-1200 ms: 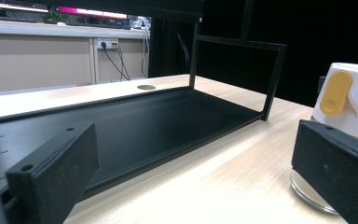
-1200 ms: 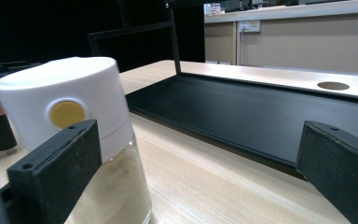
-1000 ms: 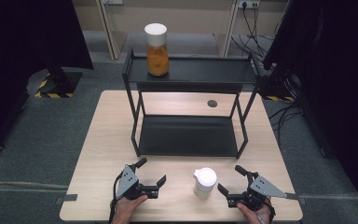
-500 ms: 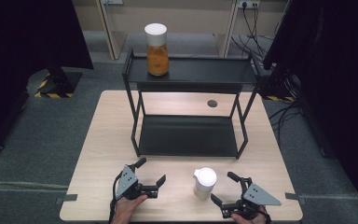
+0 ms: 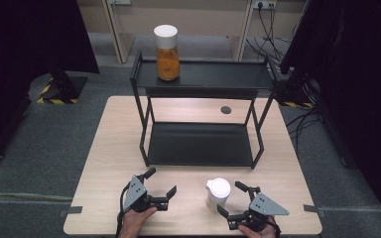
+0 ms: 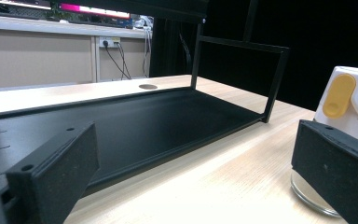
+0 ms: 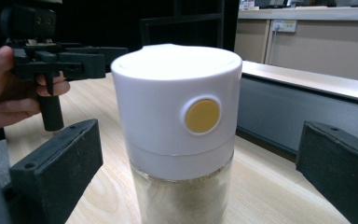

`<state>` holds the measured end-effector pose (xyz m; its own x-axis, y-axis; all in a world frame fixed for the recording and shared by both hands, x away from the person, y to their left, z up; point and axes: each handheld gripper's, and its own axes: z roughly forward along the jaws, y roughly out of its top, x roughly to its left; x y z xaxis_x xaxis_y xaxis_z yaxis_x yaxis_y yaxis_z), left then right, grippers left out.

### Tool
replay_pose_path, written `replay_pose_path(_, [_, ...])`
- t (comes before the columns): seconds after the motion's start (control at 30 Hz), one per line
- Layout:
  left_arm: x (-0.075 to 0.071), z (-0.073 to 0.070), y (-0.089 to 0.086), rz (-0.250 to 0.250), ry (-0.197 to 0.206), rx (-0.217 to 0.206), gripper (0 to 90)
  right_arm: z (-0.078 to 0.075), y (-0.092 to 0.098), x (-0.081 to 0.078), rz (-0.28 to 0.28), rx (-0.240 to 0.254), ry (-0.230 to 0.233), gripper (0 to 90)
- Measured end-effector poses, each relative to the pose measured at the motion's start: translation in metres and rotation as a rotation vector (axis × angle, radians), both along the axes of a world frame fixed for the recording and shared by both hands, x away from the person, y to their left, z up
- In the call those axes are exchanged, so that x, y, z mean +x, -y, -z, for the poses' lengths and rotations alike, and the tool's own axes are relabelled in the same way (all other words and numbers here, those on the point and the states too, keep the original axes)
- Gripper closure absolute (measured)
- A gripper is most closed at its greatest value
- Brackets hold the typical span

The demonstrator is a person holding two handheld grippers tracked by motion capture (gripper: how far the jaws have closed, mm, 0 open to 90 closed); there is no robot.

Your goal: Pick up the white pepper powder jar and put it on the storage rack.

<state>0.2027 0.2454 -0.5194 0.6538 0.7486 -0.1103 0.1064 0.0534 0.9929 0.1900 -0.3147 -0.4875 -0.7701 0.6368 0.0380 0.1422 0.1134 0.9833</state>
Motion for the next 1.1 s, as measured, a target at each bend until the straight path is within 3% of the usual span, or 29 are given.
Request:
replay_pose_path(0.2, [0.000,0.000,0.000,0.004,0.000,0.005,0.1,0.000,-0.008,0.006,-0.004,-0.019,-0.008,1.1])
replay_pose_path(0.53, [0.000,0.000,0.001,0.012,0.007,0.005,0.1,-0.001,-0.016,0.014,-0.010,-0.039,-0.026,11.1])
replay_pose_path(0.83, [0.000,0.000,0.001,0.015,0.003,0.006,0.2,-0.001,-0.019,0.025,-0.062,-0.044,-0.040,29.4])
replay_pose_path(0.93, [-0.001,0.000,0.001,0.015,0.005,0.006,0.3,-0.006,-0.022,0.023,-0.057,-0.069,-0.030,30.1])
replay_pose_path(1.1, [-0.001,0.001,0.001,0.016,0.002,0.003,0.3,-0.007,-0.020,0.021,-0.045,-0.061,-0.027,30.3])
